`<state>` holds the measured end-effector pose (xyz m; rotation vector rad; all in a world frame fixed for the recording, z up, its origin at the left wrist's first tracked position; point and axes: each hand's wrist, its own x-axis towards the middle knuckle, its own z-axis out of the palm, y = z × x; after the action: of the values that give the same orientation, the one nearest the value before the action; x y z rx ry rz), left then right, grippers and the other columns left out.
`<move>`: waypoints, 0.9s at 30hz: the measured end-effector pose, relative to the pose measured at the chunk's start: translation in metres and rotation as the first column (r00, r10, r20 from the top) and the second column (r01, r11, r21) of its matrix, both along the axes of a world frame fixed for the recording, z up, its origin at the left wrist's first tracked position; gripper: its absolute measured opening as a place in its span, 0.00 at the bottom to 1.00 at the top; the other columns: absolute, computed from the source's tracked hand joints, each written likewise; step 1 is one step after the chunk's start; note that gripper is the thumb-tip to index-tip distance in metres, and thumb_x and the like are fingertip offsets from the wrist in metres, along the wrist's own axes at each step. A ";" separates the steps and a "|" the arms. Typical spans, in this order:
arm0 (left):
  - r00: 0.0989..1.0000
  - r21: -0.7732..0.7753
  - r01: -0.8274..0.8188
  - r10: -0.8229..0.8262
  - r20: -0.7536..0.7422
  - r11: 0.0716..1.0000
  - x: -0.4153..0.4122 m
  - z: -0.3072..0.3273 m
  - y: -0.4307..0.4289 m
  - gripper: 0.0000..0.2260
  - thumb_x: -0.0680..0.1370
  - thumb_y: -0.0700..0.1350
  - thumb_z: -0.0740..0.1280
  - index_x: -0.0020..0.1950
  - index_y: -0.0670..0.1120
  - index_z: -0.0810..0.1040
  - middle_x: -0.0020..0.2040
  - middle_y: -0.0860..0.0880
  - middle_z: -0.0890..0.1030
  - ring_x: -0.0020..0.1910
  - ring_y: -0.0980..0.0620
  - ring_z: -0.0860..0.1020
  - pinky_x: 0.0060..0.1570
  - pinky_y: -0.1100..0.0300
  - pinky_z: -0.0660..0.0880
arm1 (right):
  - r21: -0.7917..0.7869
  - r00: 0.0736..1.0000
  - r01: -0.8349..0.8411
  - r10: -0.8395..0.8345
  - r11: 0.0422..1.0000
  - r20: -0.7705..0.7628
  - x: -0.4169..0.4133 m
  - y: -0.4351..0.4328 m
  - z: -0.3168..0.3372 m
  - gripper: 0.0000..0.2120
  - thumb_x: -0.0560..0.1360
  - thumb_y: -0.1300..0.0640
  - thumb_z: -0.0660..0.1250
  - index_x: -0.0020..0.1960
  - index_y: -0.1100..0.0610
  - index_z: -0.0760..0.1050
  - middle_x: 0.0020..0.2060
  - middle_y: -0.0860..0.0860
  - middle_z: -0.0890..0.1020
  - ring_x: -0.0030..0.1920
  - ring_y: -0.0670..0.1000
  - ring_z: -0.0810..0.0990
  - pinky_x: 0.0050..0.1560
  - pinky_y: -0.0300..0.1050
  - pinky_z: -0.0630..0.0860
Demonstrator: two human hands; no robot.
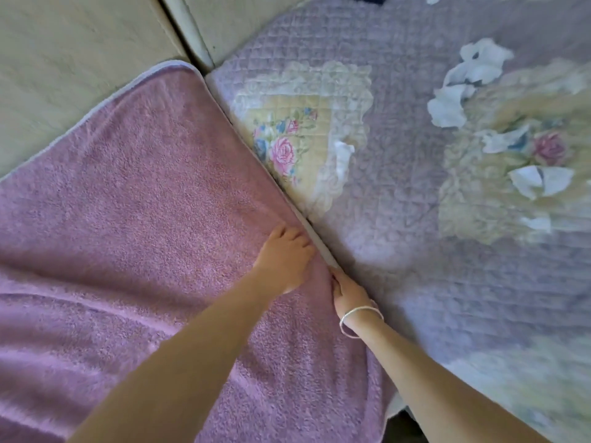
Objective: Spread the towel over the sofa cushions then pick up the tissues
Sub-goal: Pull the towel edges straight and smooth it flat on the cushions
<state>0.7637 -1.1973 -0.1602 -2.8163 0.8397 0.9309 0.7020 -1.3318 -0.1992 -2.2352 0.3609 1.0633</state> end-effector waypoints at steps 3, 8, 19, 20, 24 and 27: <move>0.997 0.023 0.070 -0.069 -0.027 0.997 -0.009 -0.008 -0.027 0.17 0.80 0.48 0.52 0.64 0.47 0.73 0.64 0.48 0.75 0.66 0.46 0.67 0.68 0.52 0.56 | 0.006 0.998 0.041 -0.041 0.999 -0.053 -0.014 -0.011 -0.002 0.20 0.81 0.57 0.50 0.72 0.47 0.61 0.69 0.53 0.71 0.66 0.57 0.72 0.68 0.50 0.68; 0.980 0.080 0.160 -0.148 -0.136 0.984 -0.031 -0.022 -0.065 0.15 0.80 0.45 0.53 0.62 0.47 0.74 0.63 0.48 0.76 0.65 0.45 0.68 0.64 0.53 0.61 | -0.055 0.998 0.016 -0.019 0.998 -0.051 -0.023 -0.017 0.004 0.18 0.81 0.60 0.51 0.69 0.55 0.66 0.66 0.57 0.74 0.65 0.59 0.73 0.65 0.50 0.70; 0.992 -0.021 -0.028 0.025 -0.126 0.999 -0.028 -0.036 -0.088 0.11 0.78 0.42 0.60 0.58 0.42 0.75 0.61 0.41 0.72 0.63 0.43 0.69 0.54 0.50 0.72 | 0.012 0.972 0.223 -0.221 0.975 -0.076 -0.047 -0.075 0.012 0.18 0.72 0.52 0.68 0.28 0.52 0.64 0.27 0.50 0.71 0.37 0.52 0.73 0.27 0.42 0.60; 0.993 -0.028 -0.060 0.057 -0.102 0.998 -0.032 -0.036 -0.088 0.10 0.78 0.41 0.60 0.58 0.42 0.74 0.60 0.41 0.71 0.61 0.42 0.71 0.51 0.49 0.73 | 0.018 0.982 0.178 -0.177 0.984 -0.067 -0.052 -0.079 0.012 0.15 0.72 0.52 0.68 0.32 0.54 0.66 0.30 0.50 0.73 0.38 0.52 0.74 0.29 0.43 0.61; 0.991 -0.067 -0.130 0.128 -0.024 0.989 -0.045 -0.035 -0.091 0.09 0.77 0.37 0.60 0.57 0.41 0.69 0.59 0.41 0.68 0.50 0.39 0.76 0.38 0.50 0.71 | -0.170 0.999 -0.036 0.033 0.985 -0.022 -0.072 -0.085 0.011 0.12 0.78 0.53 0.61 0.59 0.56 0.70 0.51 0.56 0.82 0.51 0.57 0.80 0.48 0.46 0.76; 1.000 -0.084 -0.029 0.029 -0.004 0.996 -0.049 -0.032 -0.090 0.09 0.79 0.41 0.57 0.58 0.42 0.71 0.58 0.43 0.74 0.53 0.41 0.76 0.43 0.50 0.73 | -0.395 0.990 -0.127 0.139 0.910 0.004 -0.076 -0.077 0.008 0.16 0.80 0.62 0.53 0.67 0.54 0.64 0.53 0.57 0.82 0.52 0.58 0.82 0.46 0.48 0.78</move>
<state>0.7143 -1.2875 -0.1919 -2.9060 0.8604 0.9251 0.6256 -1.4088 -0.1914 -2.6657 0.4471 1.1000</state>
